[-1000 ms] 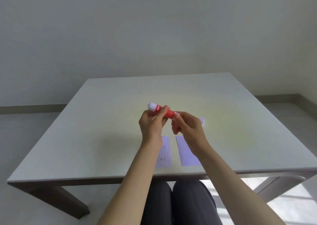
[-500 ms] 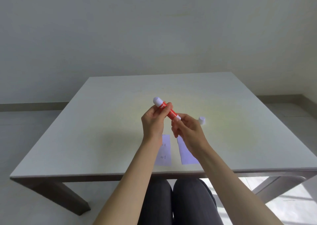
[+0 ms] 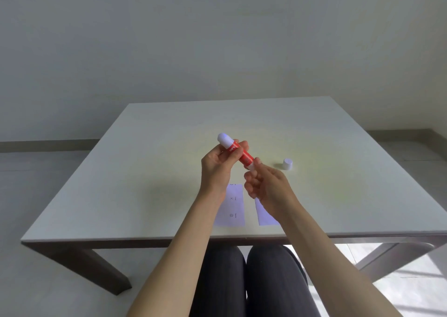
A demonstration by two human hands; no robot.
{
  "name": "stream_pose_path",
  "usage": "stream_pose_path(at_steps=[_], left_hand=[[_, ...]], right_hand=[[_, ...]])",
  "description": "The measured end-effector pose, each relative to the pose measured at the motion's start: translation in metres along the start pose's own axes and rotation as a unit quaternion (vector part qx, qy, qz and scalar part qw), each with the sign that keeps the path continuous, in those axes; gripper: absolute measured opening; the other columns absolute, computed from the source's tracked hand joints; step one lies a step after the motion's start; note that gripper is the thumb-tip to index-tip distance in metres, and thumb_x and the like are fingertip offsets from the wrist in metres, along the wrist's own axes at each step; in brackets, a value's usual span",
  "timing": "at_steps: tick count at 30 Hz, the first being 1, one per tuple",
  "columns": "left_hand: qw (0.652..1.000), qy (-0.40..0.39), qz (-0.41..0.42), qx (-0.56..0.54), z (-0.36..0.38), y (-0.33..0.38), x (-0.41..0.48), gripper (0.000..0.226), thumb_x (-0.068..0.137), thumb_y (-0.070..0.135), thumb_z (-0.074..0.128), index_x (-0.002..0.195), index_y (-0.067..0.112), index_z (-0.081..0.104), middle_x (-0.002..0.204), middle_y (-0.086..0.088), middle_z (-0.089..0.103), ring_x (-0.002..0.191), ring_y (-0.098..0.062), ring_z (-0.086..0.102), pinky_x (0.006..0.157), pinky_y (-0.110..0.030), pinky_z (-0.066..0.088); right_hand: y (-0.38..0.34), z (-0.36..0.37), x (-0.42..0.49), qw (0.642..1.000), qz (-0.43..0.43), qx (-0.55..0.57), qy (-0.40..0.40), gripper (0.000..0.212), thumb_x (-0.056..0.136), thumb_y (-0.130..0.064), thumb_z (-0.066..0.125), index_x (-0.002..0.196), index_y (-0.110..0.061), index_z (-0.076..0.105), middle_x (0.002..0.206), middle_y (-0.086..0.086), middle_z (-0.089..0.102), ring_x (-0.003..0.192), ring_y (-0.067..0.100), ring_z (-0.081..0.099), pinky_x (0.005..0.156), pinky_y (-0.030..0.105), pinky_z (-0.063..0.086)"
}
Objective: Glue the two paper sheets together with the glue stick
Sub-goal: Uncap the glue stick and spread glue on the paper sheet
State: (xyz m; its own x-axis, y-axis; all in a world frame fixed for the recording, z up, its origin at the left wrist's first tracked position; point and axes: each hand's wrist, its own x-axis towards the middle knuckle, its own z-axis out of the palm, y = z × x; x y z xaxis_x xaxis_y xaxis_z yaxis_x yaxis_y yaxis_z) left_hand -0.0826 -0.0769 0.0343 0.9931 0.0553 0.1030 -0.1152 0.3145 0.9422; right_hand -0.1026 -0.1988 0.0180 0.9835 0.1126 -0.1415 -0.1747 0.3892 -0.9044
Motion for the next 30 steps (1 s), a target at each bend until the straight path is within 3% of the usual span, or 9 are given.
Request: stream_pose_path(at_steps=[3,5,9,11,16,19,23,26,30], left_hand=[[0.999,-0.052,-0.003,-0.001,-0.003,-0.005,-0.001,0.014,0.083,0.011,0.064,0.094,0.018,0.068,0.099,0.001,0.076,0.106,-0.020,0.068,0.098,-0.034,0.046],[0.998,-0.065,-0.007,-0.018,-0.006,-0.007,0.000,0.015,0.083,0.012,0.064,0.098,0.016,0.066,0.102,-0.001,0.076,0.108,-0.021,0.067,0.102,-0.037,0.044],[0.998,-0.064,-0.018,-0.007,-0.009,-0.008,-0.002,0.017,0.085,0.016,0.064,0.101,0.017,0.068,0.105,0.002,0.075,0.107,-0.012,0.067,0.097,-0.027,0.046],[0.995,-0.087,-0.009,0.042,-0.011,-0.007,-0.005,0.024,0.085,0.018,0.064,0.109,0.018,0.069,0.110,0.010,0.073,0.106,-0.003,0.065,0.089,-0.016,0.047],[0.918,-0.182,-0.010,0.351,-0.071,-0.003,-0.003,0.057,0.089,0.029,0.060,0.141,0.029,0.040,0.148,0.017,0.036,0.141,0.004,0.022,0.115,-0.024,0.019],[0.867,-0.221,-0.053,0.444,-0.113,-0.009,-0.008,0.057,0.092,0.029,0.056,0.144,0.031,0.032,0.146,0.023,0.025,0.144,0.002,0.012,0.119,-0.029,0.007],[0.765,-0.286,-0.023,0.576,-0.121,-0.024,-0.012,0.068,0.089,0.039,0.056,0.147,0.032,0.022,0.153,0.024,0.013,0.146,-0.003,-0.006,0.118,-0.040,-0.011],[0.728,-0.286,0.000,0.623,-0.122,-0.031,-0.012,0.073,0.086,0.049,0.055,0.148,0.033,0.021,0.157,0.021,0.010,0.147,-0.008,-0.008,0.117,-0.042,-0.012],[0.700,-0.287,0.017,0.654,-0.123,-0.032,-0.010,0.076,0.084,0.057,0.052,0.148,0.034,0.019,0.157,0.022,0.007,0.147,-0.009,-0.006,0.117,-0.043,-0.009]], right_hand=[[-0.006,0.002,0.001,0.977,0.191,0.089,0.007,0.049,0.093,-0.045,0.045,0.056,-0.014,0.049,0.041,-0.004,0.035,0.029,0.011,0.030,0.029,0.018,0.023],[-0.005,0.003,0.002,0.969,0.223,0.110,0.002,0.049,0.091,-0.045,0.046,0.052,-0.016,0.040,0.037,-0.005,0.026,0.026,0.011,0.024,0.027,0.018,0.019],[-0.001,0.006,0.000,0.986,0.121,0.110,-0.028,0.054,0.090,-0.058,0.041,0.077,-0.010,0.064,0.051,0.002,0.055,0.041,0.014,0.051,0.038,0.019,0.042],[0.000,0.009,-0.001,0.991,0.050,0.111,-0.057,0.040,0.090,-0.048,0.048,0.097,-0.015,0.070,0.070,0.001,0.063,0.054,0.014,0.060,0.049,0.022,0.051],[-0.006,-0.010,0.007,0.994,-0.010,0.105,0.030,0.009,0.087,-0.027,0.063,0.080,-0.023,0.067,0.066,-0.004,0.061,0.048,0.011,0.048,0.045,0.020,0.044],[-0.007,-0.027,0.010,0.998,-0.028,0.012,0.050,0.023,0.085,-0.023,0.064,0.103,-0.012,0.054,0.073,-0.004,0.072,0.051,0.012,0.045,0.047,0.020,0.045],[0.005,-0.015,0.011,0.982,-0.043,-0.171,0.065,0.009,0.083,-0.020,0.065,0.081,-0.016,0.072,0.065,0.000,0.070,0.048,0.014,0.054,0.046,0.022,0.046],[0.020,-0.001,0.014,0.934,-0.086,-0.343,0.054,0.007,0.078,-0.031,0.068,0.076,-0.026,0.073,0.066,-0.005,0.072,0.049,0.006,0.058,0.048,0.016,0.047],[0.031,0.005,0.016,0.858,-0.143,-0.490,0.060,0.021,0.082,-0.032,0.067,0.095,-0.018,0.074,0.090,-0.002,0.076,0.078,0.013,0.066,0.067,0.019,0.050]])
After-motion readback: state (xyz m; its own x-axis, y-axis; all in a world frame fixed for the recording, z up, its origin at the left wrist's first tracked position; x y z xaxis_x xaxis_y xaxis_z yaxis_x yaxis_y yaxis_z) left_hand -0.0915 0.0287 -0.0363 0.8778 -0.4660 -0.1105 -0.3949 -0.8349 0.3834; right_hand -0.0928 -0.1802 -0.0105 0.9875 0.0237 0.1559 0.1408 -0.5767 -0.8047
